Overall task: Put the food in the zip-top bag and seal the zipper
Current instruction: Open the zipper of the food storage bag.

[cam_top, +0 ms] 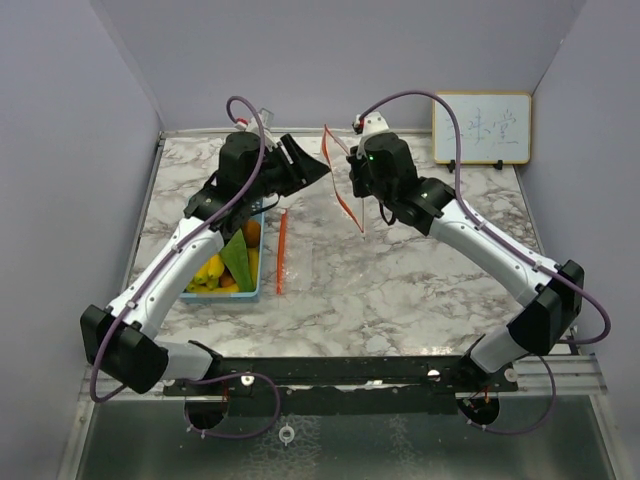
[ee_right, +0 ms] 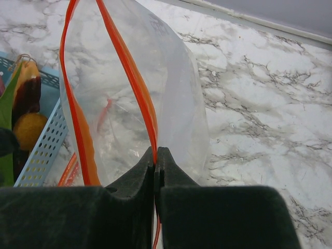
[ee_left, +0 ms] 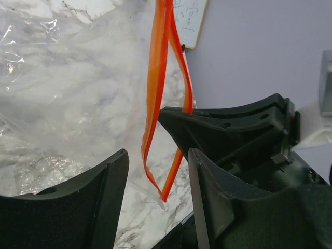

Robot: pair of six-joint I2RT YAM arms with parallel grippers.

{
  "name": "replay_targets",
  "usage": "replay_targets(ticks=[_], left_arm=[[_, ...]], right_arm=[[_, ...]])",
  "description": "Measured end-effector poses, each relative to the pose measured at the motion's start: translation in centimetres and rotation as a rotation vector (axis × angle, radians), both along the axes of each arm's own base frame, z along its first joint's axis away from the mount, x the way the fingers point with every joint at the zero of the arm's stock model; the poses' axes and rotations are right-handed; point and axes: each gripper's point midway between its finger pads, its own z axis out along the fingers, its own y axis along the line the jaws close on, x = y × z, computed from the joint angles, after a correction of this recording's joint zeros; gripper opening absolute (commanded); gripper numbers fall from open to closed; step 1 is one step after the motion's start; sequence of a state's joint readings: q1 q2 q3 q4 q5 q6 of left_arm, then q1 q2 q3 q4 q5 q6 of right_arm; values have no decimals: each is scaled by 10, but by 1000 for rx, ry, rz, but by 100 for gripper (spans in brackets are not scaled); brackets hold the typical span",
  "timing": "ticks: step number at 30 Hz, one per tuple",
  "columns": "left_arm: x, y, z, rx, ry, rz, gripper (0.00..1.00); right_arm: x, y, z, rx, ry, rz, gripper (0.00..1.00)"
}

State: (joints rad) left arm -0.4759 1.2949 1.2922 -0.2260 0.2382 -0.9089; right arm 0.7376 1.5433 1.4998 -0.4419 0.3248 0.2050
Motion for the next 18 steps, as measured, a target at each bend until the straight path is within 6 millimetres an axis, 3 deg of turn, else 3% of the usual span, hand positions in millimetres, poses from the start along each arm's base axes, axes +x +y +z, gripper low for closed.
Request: replay_targets(ticks=[4, 12, 18], left_arm=[[7, -13, -17, 29, 64, -6, 53], [14, -26, -12, 63, 85, 16, 54], [15, -28, -26, 131, 139, 58, 48]], right_arm=[[2, 2, -1, -1, 1, 0, 2], [4, 4, -2, 0, 1, 0, 2], [5, 5, 1, 9, -9, 1, 2]])
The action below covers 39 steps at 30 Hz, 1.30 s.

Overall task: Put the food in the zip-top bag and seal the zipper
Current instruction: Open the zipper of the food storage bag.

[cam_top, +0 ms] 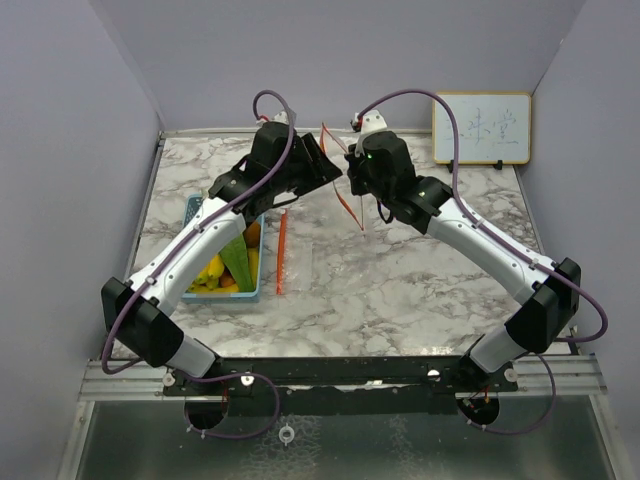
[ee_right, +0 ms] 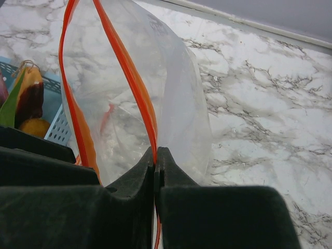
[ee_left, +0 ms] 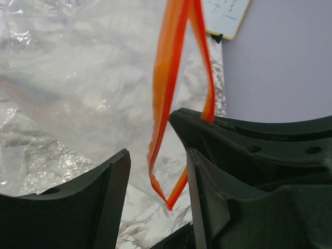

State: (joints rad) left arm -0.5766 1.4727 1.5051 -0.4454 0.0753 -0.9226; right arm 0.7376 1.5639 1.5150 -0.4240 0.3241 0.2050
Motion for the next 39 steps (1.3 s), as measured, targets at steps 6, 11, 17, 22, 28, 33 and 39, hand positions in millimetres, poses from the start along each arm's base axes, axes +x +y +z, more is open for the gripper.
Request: replay_targets(ticks=[6, 11, 17, 22, 28, 33, 39], left_arm=[[0, 3, -30, 72, 79, 39, 37], [2, 6, -41, 106, 97, 69, 34], [4, 12, -59, 153, 110, 102, 10], [9, 19, -73, 207, 113, 126, 0], [14, 39, -77, 324, 66, 164, 0], [8, 82, -70, 517, 10, 225, 0], [-2, 110, -37, 568, -111, 262, 0]], right_arm=[[1, 2, 2, 10, -7, 8, 2], [0, 3, 3, 14, -7, 13, 2], [0, 4, 3, 16, -6, 18, 2], [-1, 4, 4, 18, -6, 20, 2], [-1, -10, 8, 0, -17, -40, 2], [-1, -33, 1, -53, -14, -134, 2], [-7, -30, -17, -56, 38, -105, 20]])
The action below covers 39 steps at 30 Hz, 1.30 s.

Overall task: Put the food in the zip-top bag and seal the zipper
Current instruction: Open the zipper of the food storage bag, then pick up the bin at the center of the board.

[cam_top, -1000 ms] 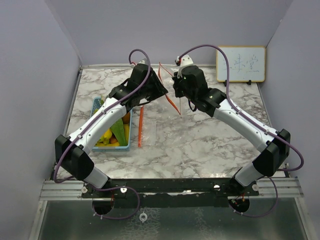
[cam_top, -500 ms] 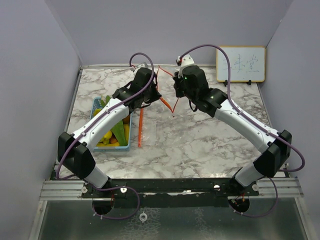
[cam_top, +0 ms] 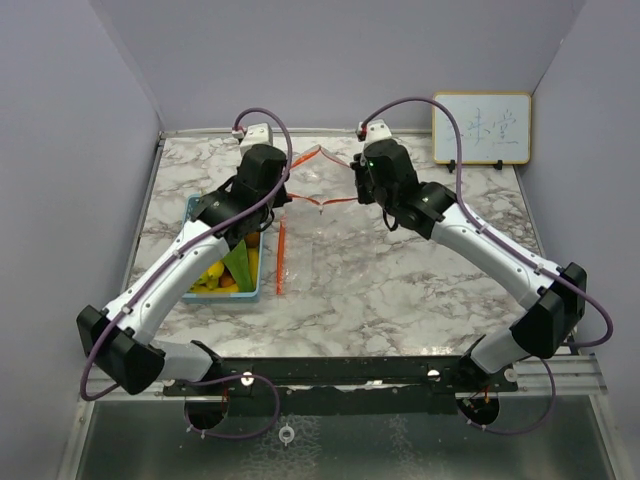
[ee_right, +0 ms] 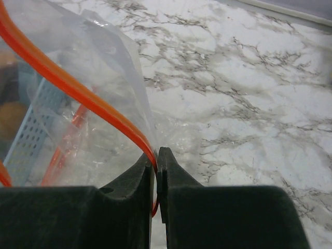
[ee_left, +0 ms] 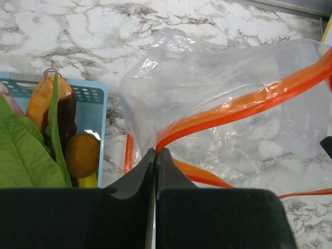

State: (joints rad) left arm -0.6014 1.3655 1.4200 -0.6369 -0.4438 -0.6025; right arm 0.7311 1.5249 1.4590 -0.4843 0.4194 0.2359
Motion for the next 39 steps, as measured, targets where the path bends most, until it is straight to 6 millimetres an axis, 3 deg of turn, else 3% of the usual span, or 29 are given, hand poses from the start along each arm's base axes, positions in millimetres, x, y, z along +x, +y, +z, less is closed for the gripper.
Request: replay_targets(ticks=[3, 5, 8, 13, 16, 19, 24, 29, 32, 39], left_arm=[[-6, 5, 2, 2, -50, -21, 0], [-6, 6, -2, 11, -55, -28, 0], [-1, 5, -11, 31, -53, -34, 0], [1, 7, -13, 63, -64, -46, 0], [7, 12, 0, 92, -93, -34, 0], [19, 21, 34, 121, -160, 11, 0], [28, 53, 105, 193, -313, 152, 0], [21, 90, 150, 309, -409, 285, 0], [14, 107, 159, 372, -419, 343, 0], [-12, 137, 159, 446, -411, 426, 0]], right_arm=[[-6, 16, 0, 36, 17, 87, 53], [-9, 26, 4, 62, 17, 142, 68], [-15, 35, 15, 104, -5, 207, 72], [-34, 36, 61, 199, -85, 281, 72], [-45, 31, 81, 240, -116, 299, 72], [-53, 31, 85, 267, -111, 317, 71], [-59, 47, 42, 285, 33, 350, 68], [-58, 74, -6, 319, 205, 377, 66], [-52, 95, -35, 335, 301, 385, 66], [-36, 176, -86, 330, 439, 450, 66]])
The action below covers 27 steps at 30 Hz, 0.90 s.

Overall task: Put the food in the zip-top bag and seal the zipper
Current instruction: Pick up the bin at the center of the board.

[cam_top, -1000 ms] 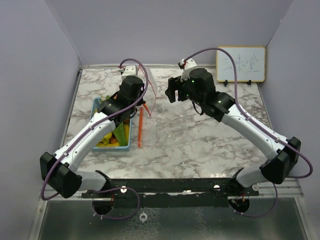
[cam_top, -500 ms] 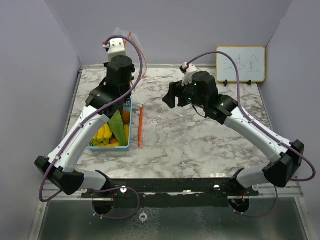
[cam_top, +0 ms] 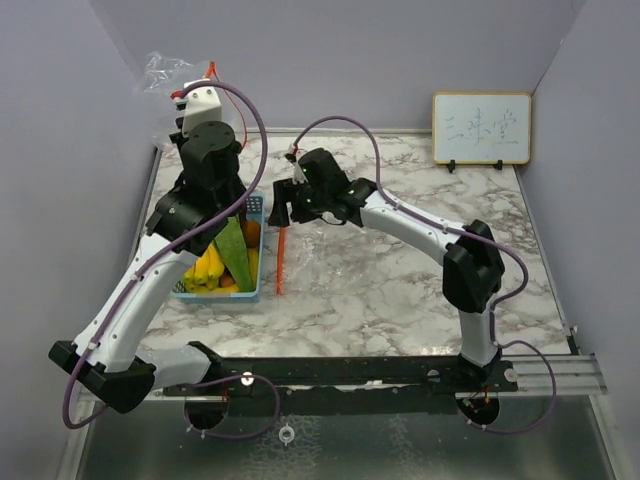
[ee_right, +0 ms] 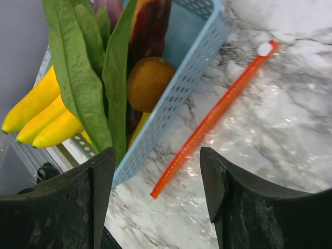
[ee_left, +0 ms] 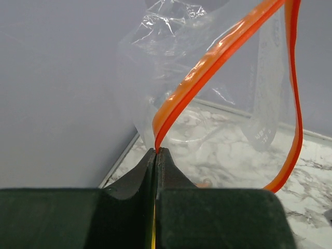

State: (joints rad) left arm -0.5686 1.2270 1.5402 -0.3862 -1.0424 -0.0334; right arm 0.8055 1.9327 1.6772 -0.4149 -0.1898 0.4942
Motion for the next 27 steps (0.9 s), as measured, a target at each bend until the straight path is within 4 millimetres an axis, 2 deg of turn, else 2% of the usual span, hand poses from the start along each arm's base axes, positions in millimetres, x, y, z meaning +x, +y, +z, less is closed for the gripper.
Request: replay_targets(ticks=[3, 11, 20, 23, 27], left_arm=[[-11, 11, 8, -3, -20, 29, 0], [-26, 27, 21, 13, -38, 77, 0], [-30, 30, 20, 26, -25, 87, 0], [-32, 31, 19, 31, -15, 87, 0], [-34, 33, 18, 34, -9, 87, 0]], right_arm=[[-5, 25, -14, -7, 31, 32, 65], [-17, 55, -39, -33, 79, 75, 61], [-22, 65, -83, -140, 125, 68, 60], [-24, 74, -92, -158, 126, 72, 56], [-23, 77, -108, -187, 133, 62, 50]])
